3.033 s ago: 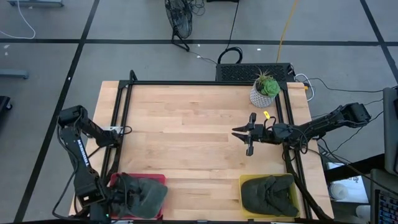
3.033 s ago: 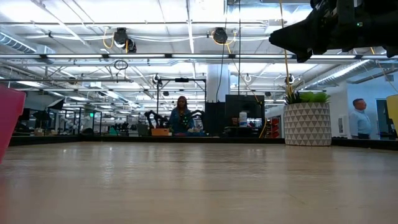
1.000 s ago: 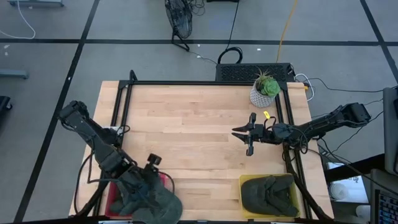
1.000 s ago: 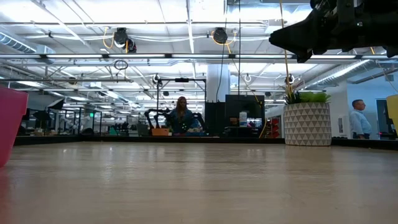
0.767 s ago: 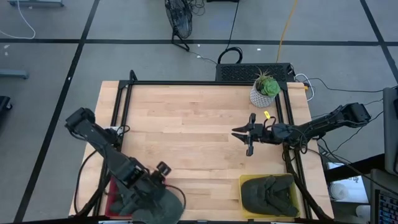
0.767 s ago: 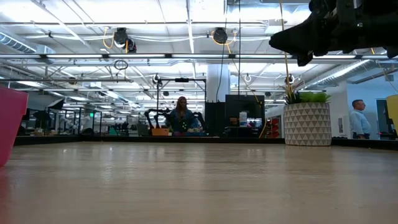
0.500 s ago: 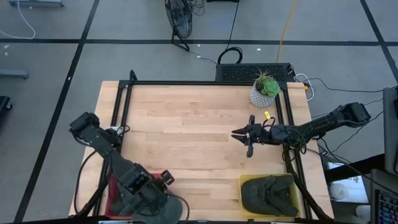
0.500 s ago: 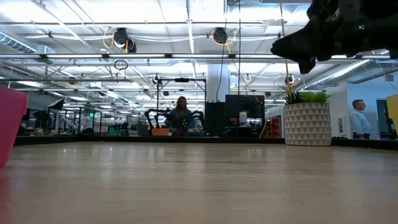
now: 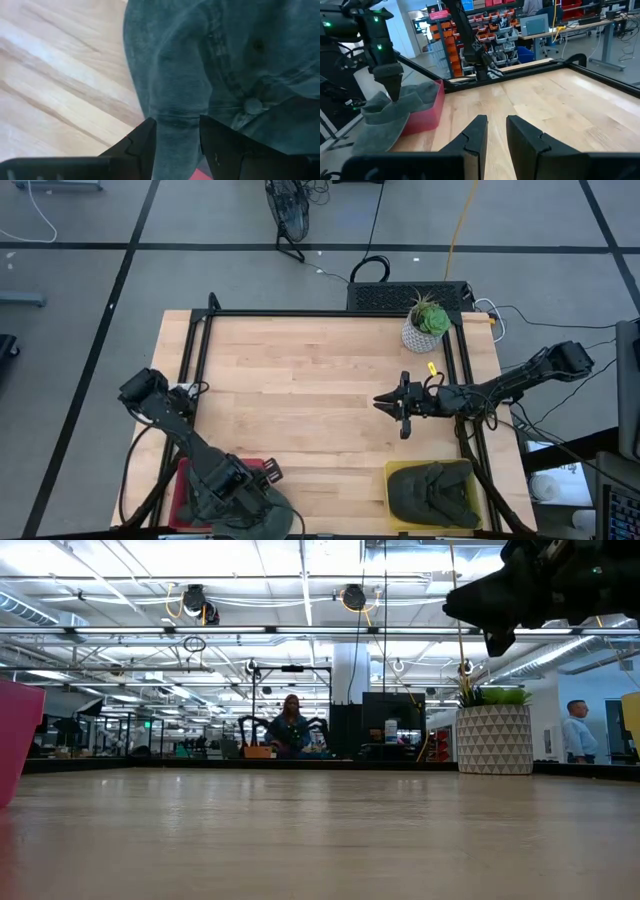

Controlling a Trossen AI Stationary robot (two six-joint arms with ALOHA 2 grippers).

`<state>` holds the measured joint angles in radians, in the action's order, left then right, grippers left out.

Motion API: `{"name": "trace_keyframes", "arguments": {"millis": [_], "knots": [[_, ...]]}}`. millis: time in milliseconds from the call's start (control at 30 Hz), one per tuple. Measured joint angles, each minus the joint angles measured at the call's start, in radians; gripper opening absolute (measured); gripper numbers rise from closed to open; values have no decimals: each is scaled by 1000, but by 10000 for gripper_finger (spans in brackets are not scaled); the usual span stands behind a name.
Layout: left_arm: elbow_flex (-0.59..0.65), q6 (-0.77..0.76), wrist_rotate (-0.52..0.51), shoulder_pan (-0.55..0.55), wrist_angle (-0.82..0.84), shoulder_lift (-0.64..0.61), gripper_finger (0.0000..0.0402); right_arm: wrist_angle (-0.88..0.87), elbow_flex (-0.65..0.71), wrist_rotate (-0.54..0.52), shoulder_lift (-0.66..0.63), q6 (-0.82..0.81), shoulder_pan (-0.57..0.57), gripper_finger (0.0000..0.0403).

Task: Pick & Place hat
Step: Put the grey cap into the pink bin

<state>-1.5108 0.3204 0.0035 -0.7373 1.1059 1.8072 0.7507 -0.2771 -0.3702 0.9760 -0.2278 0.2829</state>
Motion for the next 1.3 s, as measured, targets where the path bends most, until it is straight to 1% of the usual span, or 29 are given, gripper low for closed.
{"name": "trace_keyframes", "arguments": {"millis": [233, 433, 600, 733, 867, 1000, 1100, 1167, 1300], "knots": [[3, 21, 0, -10, -6, 0, 152, 1, 0, 0, 0, 0, 1, 59], [50, 21, -6, -4, -14, 0, 152, 0, 0, 4, 0, 2, 1, 59], [55, 19, -84, -4, -71, 0, 152, 0, 0, 4, 0, 13, 0, 59], [55, 26, -87, -8, -73, 0, 148, 0, 0, 4, 0, 24, 0, 59], [55, 41, -86, -11, -72, 0, 114, 0, 0, 4, 0, 27, 0, 59], [55, 42, -58, -9, -71, 0, 60, 0, 0, 5, 0, 27, 0, 59], [55, 42, -55, -9, -70, 0, 17, 0, 0, 5, 0, 27, 0, 59], [55, 41, -53, -9, -67, 1, 9, 0, 0, 5, 0, 27, 0, 59], [55, 41, -53, -9, -53, 2, 14, 0, 0, 5, 0, 27, 0, 59]]}}
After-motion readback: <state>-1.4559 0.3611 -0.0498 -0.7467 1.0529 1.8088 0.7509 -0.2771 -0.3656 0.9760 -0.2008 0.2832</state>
